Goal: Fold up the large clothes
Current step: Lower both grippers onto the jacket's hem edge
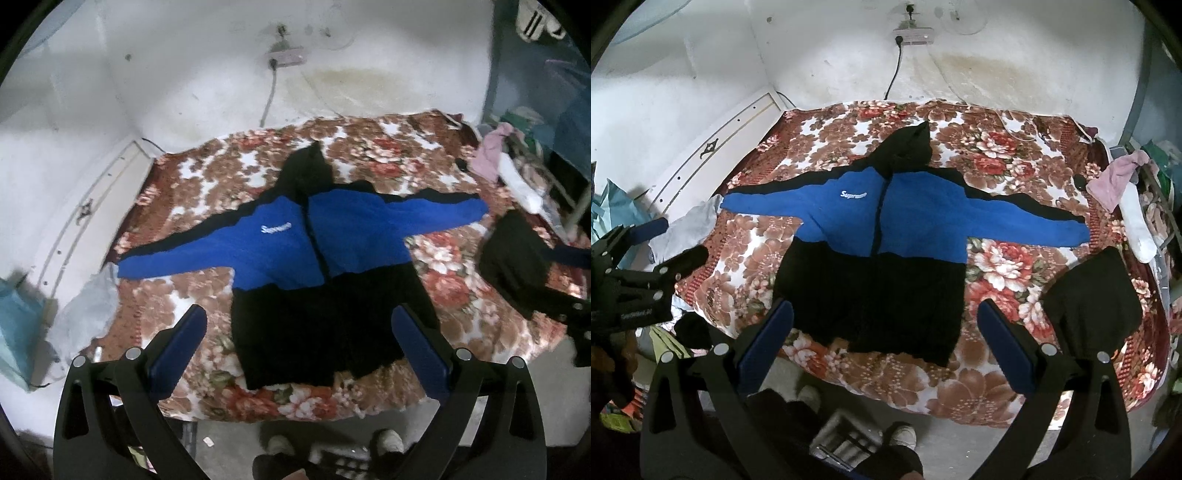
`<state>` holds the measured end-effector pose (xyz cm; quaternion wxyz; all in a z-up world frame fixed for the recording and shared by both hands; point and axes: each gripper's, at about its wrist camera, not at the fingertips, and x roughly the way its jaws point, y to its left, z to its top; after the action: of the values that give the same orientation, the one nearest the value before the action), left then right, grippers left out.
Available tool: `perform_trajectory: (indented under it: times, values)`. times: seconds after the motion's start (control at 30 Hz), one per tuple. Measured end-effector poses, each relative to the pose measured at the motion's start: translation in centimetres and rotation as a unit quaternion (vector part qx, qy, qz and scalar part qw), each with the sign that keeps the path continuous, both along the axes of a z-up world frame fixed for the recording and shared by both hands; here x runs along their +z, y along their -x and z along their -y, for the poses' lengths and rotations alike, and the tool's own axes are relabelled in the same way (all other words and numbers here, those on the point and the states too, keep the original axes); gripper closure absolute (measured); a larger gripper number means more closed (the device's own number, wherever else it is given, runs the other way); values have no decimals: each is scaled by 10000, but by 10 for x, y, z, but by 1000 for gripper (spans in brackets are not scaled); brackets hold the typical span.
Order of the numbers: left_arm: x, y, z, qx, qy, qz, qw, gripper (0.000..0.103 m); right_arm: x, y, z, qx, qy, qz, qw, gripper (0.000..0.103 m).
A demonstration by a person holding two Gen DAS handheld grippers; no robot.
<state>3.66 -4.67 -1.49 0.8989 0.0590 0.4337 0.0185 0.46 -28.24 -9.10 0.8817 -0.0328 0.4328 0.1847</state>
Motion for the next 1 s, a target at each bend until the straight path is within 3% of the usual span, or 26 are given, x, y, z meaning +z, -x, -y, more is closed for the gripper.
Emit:
perform_trajectory:
  times: [0.3,0.5,0.7,0.8,1.0]
  values:
    - [-12,-68,-1,-145,10,-313,9994,5,-5,-64,34,-236,-35,-271,9993,5]
    - [-31,-151,-39,-231,90,-445,9987,5,-16,-140,0,-463,142,-399,9980,5]
    - [-49,-245,-84,-367,739,-650,9945,5,-10,-215,-46,-673,212,-367,9968,5]
    - [-69,-294,-98,-458,654,-679,9945,5,-11,-258,-68,-803,450,-335,9952,5]
    - [-100,-372,-106,-535,545,-855,9934,5,-17,-336,-96,-892,421,-440,9942,5]
